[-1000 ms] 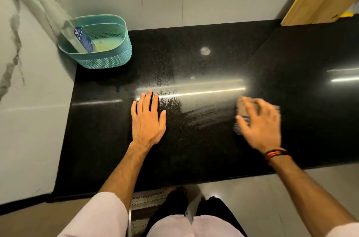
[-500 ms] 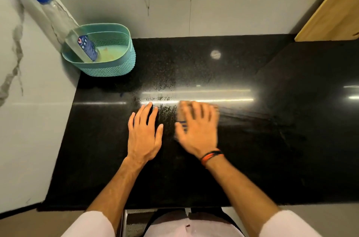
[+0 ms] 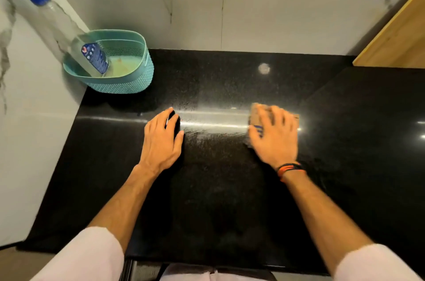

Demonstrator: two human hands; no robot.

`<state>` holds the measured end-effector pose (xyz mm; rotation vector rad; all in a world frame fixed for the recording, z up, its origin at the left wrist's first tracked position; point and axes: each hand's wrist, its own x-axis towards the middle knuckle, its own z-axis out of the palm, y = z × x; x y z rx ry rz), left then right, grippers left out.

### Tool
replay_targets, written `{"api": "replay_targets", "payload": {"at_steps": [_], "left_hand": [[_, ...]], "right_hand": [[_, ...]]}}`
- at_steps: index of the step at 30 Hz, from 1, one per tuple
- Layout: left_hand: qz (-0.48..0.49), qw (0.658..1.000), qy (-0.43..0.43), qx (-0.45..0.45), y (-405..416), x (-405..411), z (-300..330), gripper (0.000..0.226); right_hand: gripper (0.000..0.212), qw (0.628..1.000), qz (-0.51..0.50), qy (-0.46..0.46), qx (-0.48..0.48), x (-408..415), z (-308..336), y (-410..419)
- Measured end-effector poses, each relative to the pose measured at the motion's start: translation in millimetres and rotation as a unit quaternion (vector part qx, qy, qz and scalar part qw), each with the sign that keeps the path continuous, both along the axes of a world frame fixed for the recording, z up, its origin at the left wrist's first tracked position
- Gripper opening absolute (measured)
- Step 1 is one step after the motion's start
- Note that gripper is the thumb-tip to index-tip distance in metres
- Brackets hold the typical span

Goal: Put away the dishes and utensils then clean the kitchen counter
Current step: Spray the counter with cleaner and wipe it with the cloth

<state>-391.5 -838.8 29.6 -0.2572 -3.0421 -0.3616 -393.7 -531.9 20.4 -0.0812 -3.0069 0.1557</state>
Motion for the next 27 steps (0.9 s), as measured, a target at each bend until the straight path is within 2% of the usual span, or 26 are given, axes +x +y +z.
{"api": "replay_targets", "payload": {"at_steps": [5, 10, 16, 20, 23, 25, 27], "left_hand": [[-0.028, 0.999, -0.008, -0.030, -2, -33, -3, 0.060], [-0.020, 1.000, 0.016, -0.003, -1, -39, -7, 0.052], [-0.030, 0.998, 0.023, 0.046, -3, -41, -6, 0.048], [-0.009, 0.978, 0.039, 0.207, -10, -42, -17, 0.051], [0.054, 0.955, 0.029, 0.289, -14, -45, -18, 0.059], [0.042, 0.961, 0.026, 0.272, -11, -46, -15, 0.058], [0.015, 0.975, 0.037, 0.216, -5, -51, -13, 0.054]], "right_hand": [[0.065, 0.993, -0.112, -0.027, 0.035, 3, 3, 97], [0.065, 0.985, -0.165, -0.023, 0.038, -2, 5, 77], [0.064, 0.999, -0.019, -0.026, 0.011, -45, 8, -84], [0.066, 0.997, 0.061, -0.034, -0.046, -59, 12, -181], [0.067, 0.994, 0.075, -0.047, -0.067, -65, 11, -198], [0.066, 0.992, 0.092, -0.040, -0.071, -67, 9, -188], [0.064, 0.993, 0.093, -0.031, -0.058, -73, 7, -161]]}}
